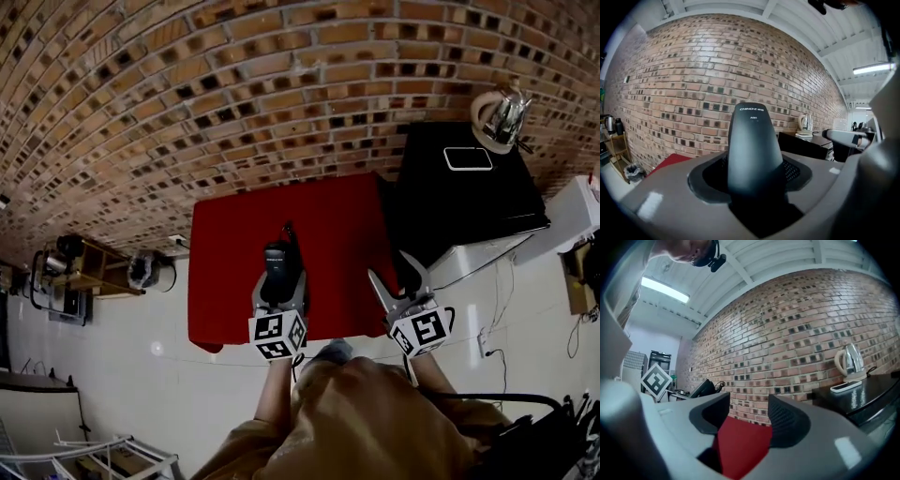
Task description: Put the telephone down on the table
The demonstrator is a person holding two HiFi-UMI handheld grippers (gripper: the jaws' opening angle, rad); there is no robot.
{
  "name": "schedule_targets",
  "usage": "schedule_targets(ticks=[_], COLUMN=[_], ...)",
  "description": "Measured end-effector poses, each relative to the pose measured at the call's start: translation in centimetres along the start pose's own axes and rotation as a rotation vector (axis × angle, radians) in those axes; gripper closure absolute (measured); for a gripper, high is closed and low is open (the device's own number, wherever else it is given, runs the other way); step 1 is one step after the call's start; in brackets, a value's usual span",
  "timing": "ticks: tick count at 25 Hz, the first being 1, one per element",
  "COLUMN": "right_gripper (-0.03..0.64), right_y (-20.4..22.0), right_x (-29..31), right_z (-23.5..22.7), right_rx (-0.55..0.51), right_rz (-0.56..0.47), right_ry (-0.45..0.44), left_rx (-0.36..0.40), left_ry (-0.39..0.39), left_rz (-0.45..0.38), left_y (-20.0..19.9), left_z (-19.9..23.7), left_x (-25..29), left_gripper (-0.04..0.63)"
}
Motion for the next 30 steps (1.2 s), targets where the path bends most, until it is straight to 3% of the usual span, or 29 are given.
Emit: schedule_targets(ticks=[5, 10, 15, 19, 22, 26, 27, 29, 30], right_gripper=[0.373, 0.373, 0.373, 0.373, 0.373, 0.373, 0.373, 0.373, 0.373], right_y=[3.1, 7.4, 11.3, 15.3, 16.8, 18.5, 18.8, 19.0, 18.8], right_x=[4.7, 8.7, 12.7, 13.8, 13.7, 12.6, 12.4, 12.0, 11.8], right_z=[-4.1, -6.2, -8.3, -9.9, -10.4, -10.6, -10.6, -10.8, -11.0], right_rx=[0.012, 0.046, 0.074, 0.089, 0.076, 0.118, 0.125, 0.133, 0.134], right_rz=[0.020, 0.043, 0.065, 0.049, 0.035, 0.186, 0.204, 0.214, 0.215], right_ry=[0.088, 0.139, 0.153, 0.129, 0.102, 0.085, 0.082, 0.076, 0.073], left_rx=[-0.066, -0.132, -0.218, -0.208, -0.252, -0.291, -0.278, -0.196, -0.178], left_ry=[0.030, 0.019, -0.087, -0.167, -0.285, -0.330, -0.326, -0.296, -0.279], left_rz=[0.138, 0.338, 0.555, 0.586, 0.823, 0.972, 0.966, 0.850, 0.837], left_y=[4.8, 13.7, 21.8, 27.2, 32.1, 34.4, 34.9, 35.2, 35.1], left_z=[4.0, 8.9, 14.5, 16.9, 17.6, 16.9, 17.1, 17.9, 17.8], left_x=[11.7, 24.4, 34.4, 38.6, 37.3, 36.4, 36.7, 38.9, 39.3], left_gripper=[0.313, 0.313, 0.313, 0.313, 0.313, 0.310, 0.309, 0.307, 0.307])
Point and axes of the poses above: the fingertips, and each gripper's own axes: x forward along the fingers, z to its left, y out of its underside, the point moved 5 cm from there along -x, backward along the fingers, and after that the axes turned 4 degrees about -x, right-handed, at the moved point
